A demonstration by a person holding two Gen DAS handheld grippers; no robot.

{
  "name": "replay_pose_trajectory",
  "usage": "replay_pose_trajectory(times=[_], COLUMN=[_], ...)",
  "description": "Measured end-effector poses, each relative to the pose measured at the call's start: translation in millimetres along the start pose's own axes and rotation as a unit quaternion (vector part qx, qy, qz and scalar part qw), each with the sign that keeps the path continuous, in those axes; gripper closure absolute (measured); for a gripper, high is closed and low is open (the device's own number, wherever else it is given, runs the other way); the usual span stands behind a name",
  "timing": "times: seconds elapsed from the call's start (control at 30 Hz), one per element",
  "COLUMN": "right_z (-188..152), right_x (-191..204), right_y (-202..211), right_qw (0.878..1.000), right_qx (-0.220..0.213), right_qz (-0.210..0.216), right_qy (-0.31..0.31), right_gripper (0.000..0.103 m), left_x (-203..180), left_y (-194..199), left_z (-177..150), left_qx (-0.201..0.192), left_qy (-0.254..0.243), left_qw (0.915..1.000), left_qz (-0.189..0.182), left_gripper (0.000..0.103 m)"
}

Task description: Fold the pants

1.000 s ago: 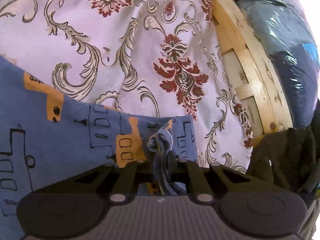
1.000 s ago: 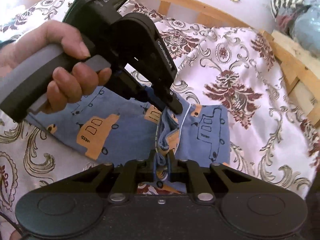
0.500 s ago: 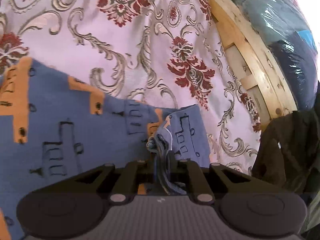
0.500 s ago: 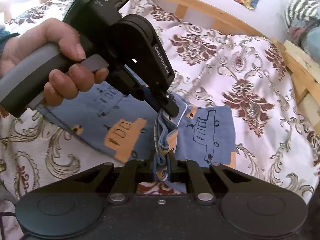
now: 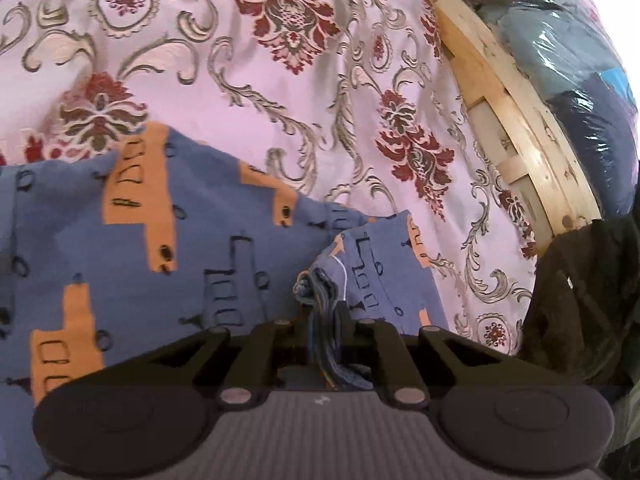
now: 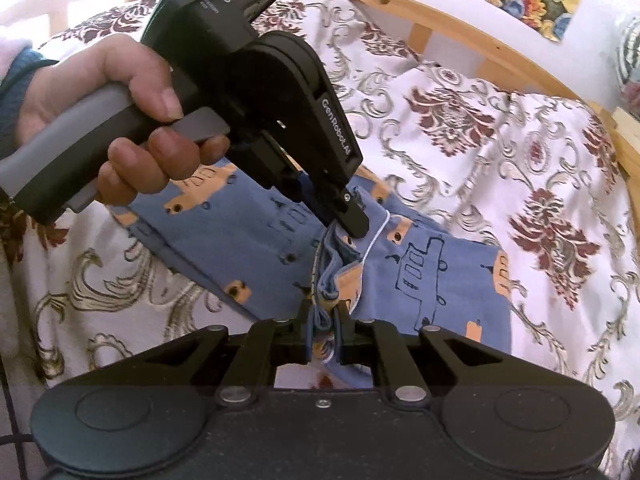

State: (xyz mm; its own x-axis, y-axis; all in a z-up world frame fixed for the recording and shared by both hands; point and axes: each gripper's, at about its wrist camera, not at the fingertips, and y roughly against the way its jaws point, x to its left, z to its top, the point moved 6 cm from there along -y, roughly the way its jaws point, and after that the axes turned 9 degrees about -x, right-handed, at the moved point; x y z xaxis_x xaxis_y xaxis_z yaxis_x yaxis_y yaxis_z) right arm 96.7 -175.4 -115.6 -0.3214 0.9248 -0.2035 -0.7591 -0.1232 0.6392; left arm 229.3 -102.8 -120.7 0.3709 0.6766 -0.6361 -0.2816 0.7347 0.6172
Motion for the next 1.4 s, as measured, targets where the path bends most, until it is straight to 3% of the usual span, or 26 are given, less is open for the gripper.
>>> replay_pose_trajectory(times=[0.73,0.83,0.9,0.97,1.03,1.13,1.27,1.3,1.33,1.4], right_z=[24.7,22.8,20.6,19.6,18.9,18.9,8.6,4.0,0.0,-8.8], right_x=[56.2,57.1,57.4,53.1,44.2,12.2,-52.7,-66.4,-78.7,-96.5], right_y=[-23.1,-27.5,-29.1,-24.5,-15.0,3.8,9.2,7.0,4.6,-3.5], right_qw=[0.998,0.998,0.998,0.998,0.998,0.997,0.996,0.995,0.994,0.991], right_qx=[-0.003,0.001,0.003,-0.004,-0.013,-0.040,-0.036,-0.031,-0.032,-0.027], right_qz=[0.048,0.049,0.051,0.057,0.065,0.058,-0.017,-0.027,-0.030,-0.020], right_qy=[0.032,0.032,0.030,0.019,0.000,-0.035,-0.081,-0.088,-0.098,-0.132], right_gripper=[0.093,0.091,0.080,0.067,0.040,0.022,0.023,0.033,0.049,0.068], left_x=[46.6,49.8,52.5,51.4,45.6,26.7,-4.5,-10.3,-14.1,-11.8], left_y=[34.4,32.9,37.5,47.7,64.8,86.8,88.1,82.7,77.3,62.4], left_z=[1.4,-2.3,-4.8,-6.2,-6.6,-8.1,-18.7,-23.5,-27.9,-35.4], left_qx=[0.002,0.008,0.012,0.009,-0.013,-0.067,-0.094,-0.086,-0.079,-0.061], left_qy=[0.001,0.002,0.008,0.008,-0.005,-0.037,-0.039,-0.031,-0.024,-0.001], left_qw=[0.9994,0.9993,0.9989,0.9985,0.9966,0.9938,0.9948,0.9957,0.9959,0.9972], left_qz=[0.035,0.038,0.046,0.053,0.082,0.080,0.012,-0.013,-0.036,-0.043], left_gripper=[0.092,0.088,0.080,0.054,0.032,0.024,0.022,0.022,0.022,0.023])
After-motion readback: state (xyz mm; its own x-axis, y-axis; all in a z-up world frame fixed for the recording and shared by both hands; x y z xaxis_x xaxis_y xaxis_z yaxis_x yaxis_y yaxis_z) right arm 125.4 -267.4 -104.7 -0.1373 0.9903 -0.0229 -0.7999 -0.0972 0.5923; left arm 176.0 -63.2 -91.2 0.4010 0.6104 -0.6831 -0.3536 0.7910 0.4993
